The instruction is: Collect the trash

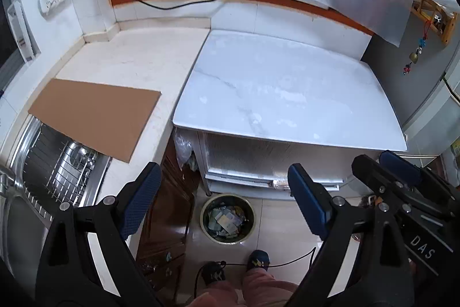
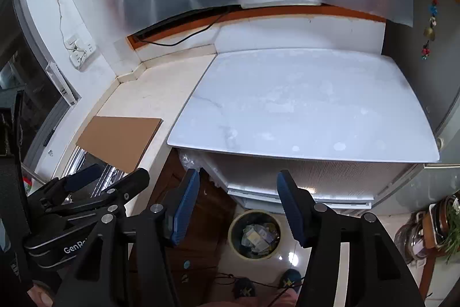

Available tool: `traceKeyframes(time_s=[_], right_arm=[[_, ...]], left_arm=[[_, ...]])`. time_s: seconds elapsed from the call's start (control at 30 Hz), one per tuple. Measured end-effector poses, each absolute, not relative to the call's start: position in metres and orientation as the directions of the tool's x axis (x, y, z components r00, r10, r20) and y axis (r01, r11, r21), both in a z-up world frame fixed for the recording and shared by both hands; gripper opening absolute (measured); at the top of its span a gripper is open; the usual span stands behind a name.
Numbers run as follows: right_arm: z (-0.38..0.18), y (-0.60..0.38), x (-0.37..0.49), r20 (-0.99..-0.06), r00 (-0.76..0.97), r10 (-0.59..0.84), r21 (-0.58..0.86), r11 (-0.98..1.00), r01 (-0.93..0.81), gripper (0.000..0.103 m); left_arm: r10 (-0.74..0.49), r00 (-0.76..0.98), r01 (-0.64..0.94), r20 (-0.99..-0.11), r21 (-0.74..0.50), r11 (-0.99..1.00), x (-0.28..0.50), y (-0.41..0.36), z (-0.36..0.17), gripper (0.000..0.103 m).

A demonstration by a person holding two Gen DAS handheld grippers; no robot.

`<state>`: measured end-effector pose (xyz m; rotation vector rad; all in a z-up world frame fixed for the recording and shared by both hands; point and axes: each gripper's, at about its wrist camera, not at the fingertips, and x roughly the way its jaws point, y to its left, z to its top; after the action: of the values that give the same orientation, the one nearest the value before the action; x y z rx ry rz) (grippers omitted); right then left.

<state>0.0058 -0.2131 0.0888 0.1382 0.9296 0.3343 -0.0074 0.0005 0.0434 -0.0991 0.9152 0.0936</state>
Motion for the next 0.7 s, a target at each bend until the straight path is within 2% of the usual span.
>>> traceKeyframes(time_s=[0.2, 0.7], right_arm=[[0.1013, -0.2205, 0.0025, -0.747, 0.580, 0.325, 0.242, 0.945, -0.218, 0.058], [0.0919, -0.2139, 0.0038, -0.739, 0.598, 0.309, 0.230, 0.951, -0.207, 0.058]], left_arm=[[0.049, 0.627, -0.125, -0.777, -0.038, 0.991, -0.0084, -0.0011, 0.0526, 0.088], [0.065, 0.637, -0.125, -0.768, -0.019, 0.992, -0.0044, -0.0060, 0.0519, 0.088]])
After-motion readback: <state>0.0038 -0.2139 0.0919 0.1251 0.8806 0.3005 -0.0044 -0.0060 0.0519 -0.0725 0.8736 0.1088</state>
